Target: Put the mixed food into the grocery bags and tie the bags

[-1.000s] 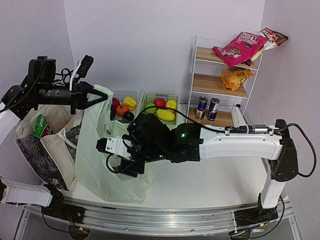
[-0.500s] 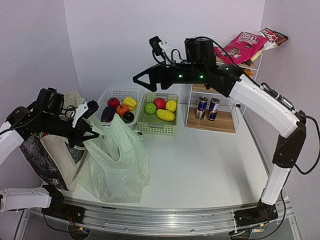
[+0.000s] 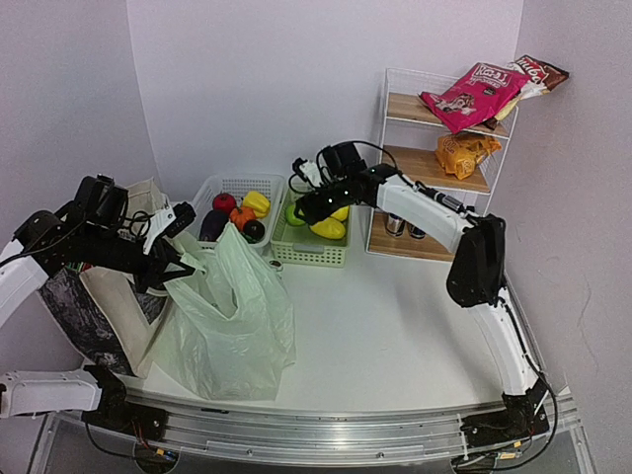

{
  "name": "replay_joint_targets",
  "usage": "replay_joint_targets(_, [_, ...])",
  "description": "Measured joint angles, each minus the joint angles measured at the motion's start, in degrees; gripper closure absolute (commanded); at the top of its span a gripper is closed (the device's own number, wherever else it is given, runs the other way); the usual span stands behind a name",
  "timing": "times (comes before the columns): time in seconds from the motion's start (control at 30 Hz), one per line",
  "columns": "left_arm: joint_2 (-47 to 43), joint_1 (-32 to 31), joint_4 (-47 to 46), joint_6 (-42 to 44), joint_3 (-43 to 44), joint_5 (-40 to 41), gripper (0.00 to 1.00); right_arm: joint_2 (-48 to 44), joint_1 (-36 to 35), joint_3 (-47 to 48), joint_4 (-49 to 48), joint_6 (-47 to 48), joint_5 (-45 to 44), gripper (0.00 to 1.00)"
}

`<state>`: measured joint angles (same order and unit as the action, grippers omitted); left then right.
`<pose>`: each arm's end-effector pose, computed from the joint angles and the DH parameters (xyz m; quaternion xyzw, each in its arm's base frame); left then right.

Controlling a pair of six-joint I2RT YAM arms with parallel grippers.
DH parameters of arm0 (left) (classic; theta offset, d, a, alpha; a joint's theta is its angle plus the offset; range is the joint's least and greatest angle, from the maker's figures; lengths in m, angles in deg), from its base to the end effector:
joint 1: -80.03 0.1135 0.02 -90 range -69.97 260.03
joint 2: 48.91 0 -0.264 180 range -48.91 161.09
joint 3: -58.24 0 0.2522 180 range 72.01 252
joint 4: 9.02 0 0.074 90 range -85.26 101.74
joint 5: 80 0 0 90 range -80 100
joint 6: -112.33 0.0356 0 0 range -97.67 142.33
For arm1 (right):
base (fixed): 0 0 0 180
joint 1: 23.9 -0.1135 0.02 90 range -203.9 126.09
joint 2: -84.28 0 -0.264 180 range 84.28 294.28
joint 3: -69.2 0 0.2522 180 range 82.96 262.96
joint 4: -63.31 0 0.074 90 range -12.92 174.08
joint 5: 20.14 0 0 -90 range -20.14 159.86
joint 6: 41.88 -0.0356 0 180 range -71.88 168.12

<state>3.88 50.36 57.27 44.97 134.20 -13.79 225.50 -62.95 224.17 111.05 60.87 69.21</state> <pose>0.1406 -0.0966 0.3501 0.4693 0.7697 -0.2126 0.3769 0.4364 0.3535 0.2775 -0.3833 0.7954 0.1019 0.4584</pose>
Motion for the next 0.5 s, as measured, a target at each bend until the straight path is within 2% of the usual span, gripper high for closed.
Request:
replay_joint_targets(0.2, [2.3,0.0,0.0,-0.1,0.0,0.0,1.00,10.7,2.5,8.8,2.9,2.4,-1.1,0.27])
replay_joint_targets(0.5, [5.0,0.0,0.0,-0.1,0.0,0.0,1.00,17.2,3.7,13.9,-0.1,6.0,-2.4,0.25])
